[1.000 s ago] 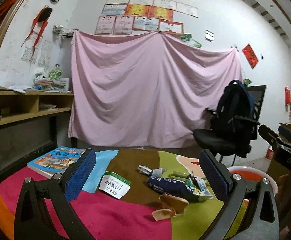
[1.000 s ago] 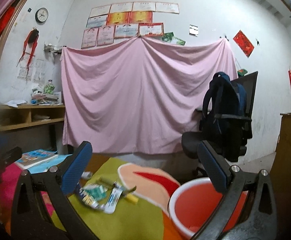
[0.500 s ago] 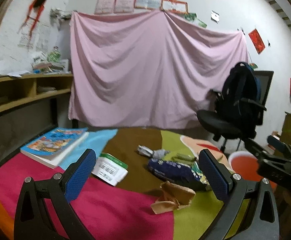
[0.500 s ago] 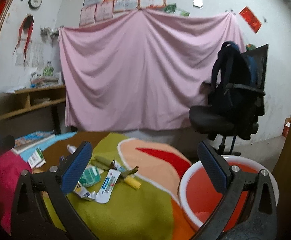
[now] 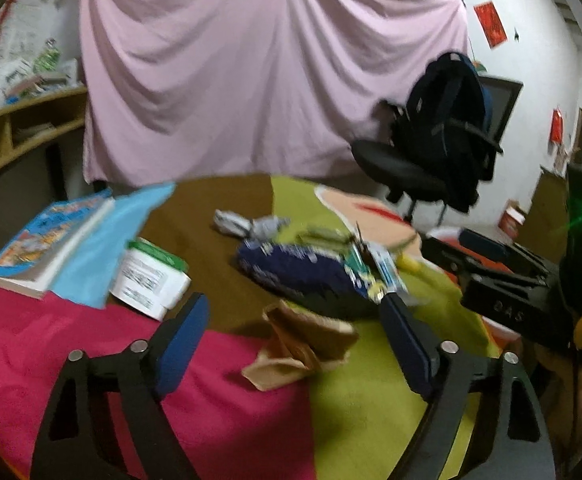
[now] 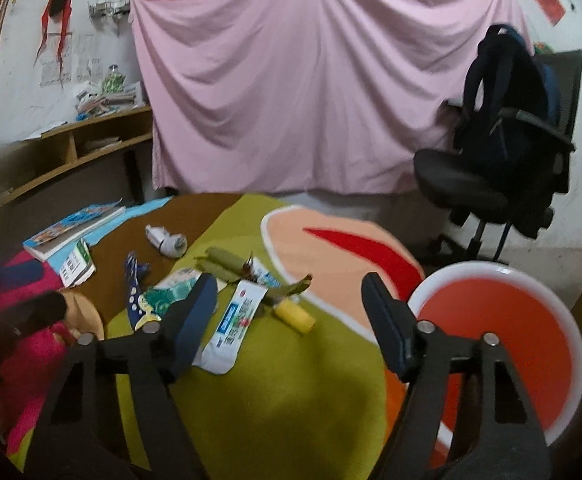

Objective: Collect trash
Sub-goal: 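Reach the left gripper to the tan paper scrap and close on it, then carry the tan paper scrap over the bucket and open the left gripper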

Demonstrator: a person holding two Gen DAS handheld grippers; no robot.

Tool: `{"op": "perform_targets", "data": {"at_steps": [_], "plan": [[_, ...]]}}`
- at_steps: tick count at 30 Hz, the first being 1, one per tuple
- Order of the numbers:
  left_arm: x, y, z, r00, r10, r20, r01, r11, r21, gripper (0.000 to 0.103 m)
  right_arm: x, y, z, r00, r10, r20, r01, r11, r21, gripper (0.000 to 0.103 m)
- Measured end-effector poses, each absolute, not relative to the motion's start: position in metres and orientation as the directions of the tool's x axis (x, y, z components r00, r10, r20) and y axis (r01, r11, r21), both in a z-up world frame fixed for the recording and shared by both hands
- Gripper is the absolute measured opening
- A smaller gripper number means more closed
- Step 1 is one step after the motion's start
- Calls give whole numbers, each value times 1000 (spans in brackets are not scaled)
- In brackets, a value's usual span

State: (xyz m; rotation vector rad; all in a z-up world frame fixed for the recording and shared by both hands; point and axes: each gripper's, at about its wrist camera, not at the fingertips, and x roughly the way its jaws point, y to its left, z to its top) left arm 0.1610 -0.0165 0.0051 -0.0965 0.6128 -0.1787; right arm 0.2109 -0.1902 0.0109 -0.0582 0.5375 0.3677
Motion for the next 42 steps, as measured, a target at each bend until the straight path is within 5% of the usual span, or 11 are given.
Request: {"op": "perform_targets", "data": {"at_steps": [9,17,23,25,30,38,42], "plan": [[172,-13,-3,727,-225,-648,142,974,-179,50,227,-172,-6,688,365,-628,-433,900,48,76],[171,-12,-3,730,-220,-647,139,975,-175,43,233,-155,-17,636,336,-695,-471,882,-4,73],[167,-5,-1,741,-226,-632,124,971,-203,42,232,-148,-21,613,339,-714,-496,868,-14,55],[165,-4,0,749,-224,-624,119,971,-206,42,230,-147,-21,612,340,-714,-502,864,-19,43],[158,1,5,776,-216,-592,109,971,-211,42,224,-149,-19,617,352,-704,-504,863,-10,35],[140,-7,21,843,-158,-514,94,985,-148,42,212,-160,-13,647,378,-662,-493,870,15,33],[139,-27,27,857,-151,-493,129,988,-80,42,194,-181,1,707,445,-550,-492,868,69,33]]}}
